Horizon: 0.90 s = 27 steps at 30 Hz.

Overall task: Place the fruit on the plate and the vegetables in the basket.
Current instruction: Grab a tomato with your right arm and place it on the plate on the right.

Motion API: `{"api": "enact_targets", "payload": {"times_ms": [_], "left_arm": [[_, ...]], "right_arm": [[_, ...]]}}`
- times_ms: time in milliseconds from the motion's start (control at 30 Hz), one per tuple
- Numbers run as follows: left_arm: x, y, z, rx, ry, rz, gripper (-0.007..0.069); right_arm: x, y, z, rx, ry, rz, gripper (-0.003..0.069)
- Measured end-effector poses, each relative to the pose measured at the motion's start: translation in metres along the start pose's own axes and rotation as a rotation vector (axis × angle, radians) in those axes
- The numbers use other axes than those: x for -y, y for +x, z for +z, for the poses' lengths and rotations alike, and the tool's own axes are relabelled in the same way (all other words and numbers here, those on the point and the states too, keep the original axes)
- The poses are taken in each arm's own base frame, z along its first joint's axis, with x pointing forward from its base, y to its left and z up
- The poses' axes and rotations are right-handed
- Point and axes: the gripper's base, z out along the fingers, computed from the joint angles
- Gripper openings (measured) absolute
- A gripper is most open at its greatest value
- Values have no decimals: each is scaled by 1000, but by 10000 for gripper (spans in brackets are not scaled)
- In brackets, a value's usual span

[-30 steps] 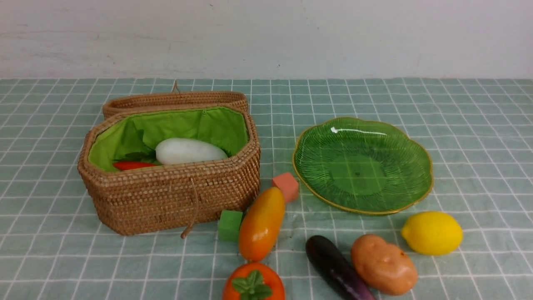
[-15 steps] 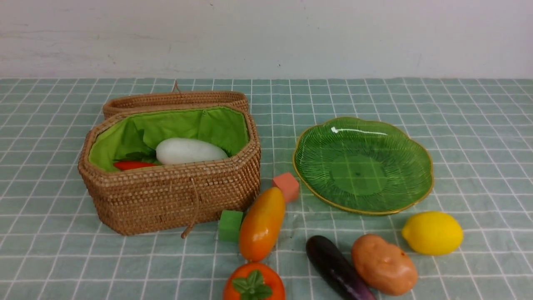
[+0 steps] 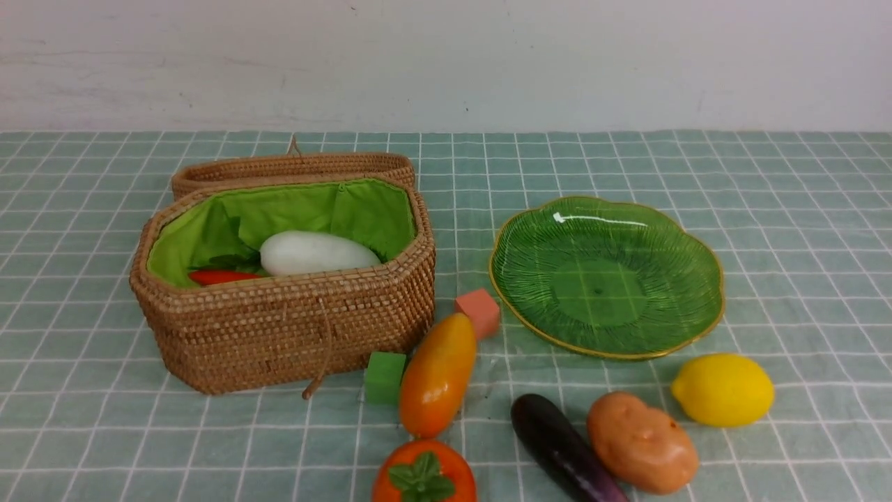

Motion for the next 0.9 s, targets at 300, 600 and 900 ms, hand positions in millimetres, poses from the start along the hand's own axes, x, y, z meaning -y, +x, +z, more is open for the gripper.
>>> {"api": "enact_targets", "payload": {"times_ms": [300, 600, 900], "left_arm": [[0, 0, 0, 0, 0, 0, 39], [0, 0, 0, 0, 0, 0, 52], [0, 0, 0, 0, 0, 0, 61]], "right_arm": [[-21, 44, 88, -474, -35, -5, 242], [-127, 91, 121, -812, -537, -261, 375], [-215, 141, 142, -1000, -728, -453, 582]]}}
